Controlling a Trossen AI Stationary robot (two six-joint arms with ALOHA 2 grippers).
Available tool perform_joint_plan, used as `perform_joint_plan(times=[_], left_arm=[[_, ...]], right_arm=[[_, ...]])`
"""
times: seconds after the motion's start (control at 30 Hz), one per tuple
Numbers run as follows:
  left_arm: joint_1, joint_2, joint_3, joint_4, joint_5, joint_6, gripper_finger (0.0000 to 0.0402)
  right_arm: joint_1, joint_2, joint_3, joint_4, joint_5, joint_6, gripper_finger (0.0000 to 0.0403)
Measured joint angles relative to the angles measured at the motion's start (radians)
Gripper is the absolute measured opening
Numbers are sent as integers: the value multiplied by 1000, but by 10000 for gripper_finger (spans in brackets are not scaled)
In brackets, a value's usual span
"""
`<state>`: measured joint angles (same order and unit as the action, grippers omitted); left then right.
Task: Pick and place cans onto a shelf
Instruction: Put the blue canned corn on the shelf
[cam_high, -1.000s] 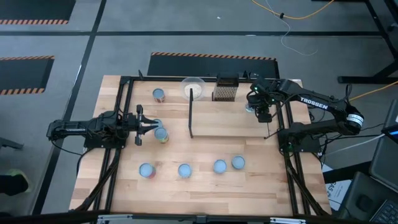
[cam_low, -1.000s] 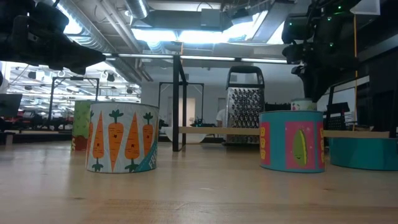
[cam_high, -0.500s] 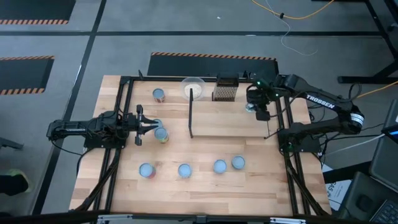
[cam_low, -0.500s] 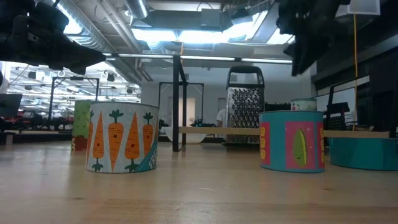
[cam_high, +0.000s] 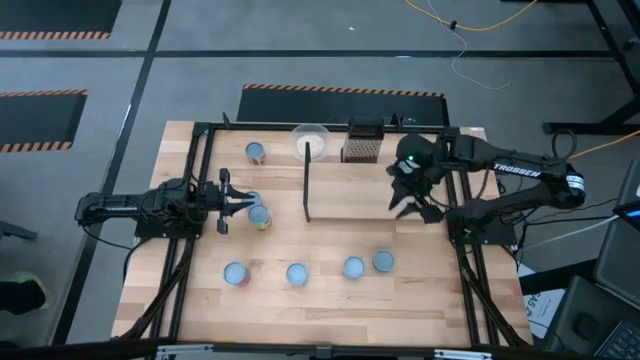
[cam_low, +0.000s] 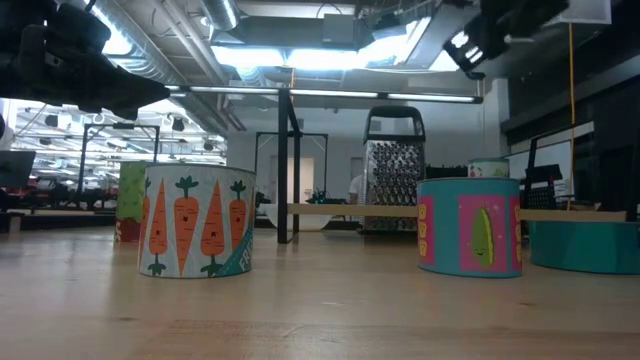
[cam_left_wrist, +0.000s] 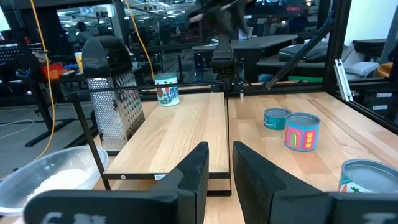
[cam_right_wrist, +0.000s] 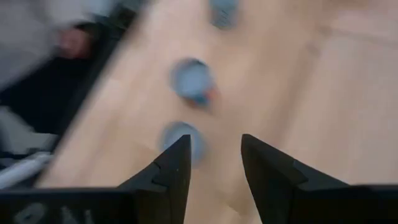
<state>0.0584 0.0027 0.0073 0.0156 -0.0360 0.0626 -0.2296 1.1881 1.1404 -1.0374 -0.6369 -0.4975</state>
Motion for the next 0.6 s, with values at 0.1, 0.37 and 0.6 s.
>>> perform_joint_plan(times=[0.1,0.37,0.6], left_arm=[[0,0,0,0,0,0,66],[0,0,0,0,0,0,66],[0,0,0,0,0,0,66]], right_arm=[[46,0,0,39,-149,-1,146],[174,0,0,114,-352,-1,145],[312,24,0,217,-264,-2,145]])
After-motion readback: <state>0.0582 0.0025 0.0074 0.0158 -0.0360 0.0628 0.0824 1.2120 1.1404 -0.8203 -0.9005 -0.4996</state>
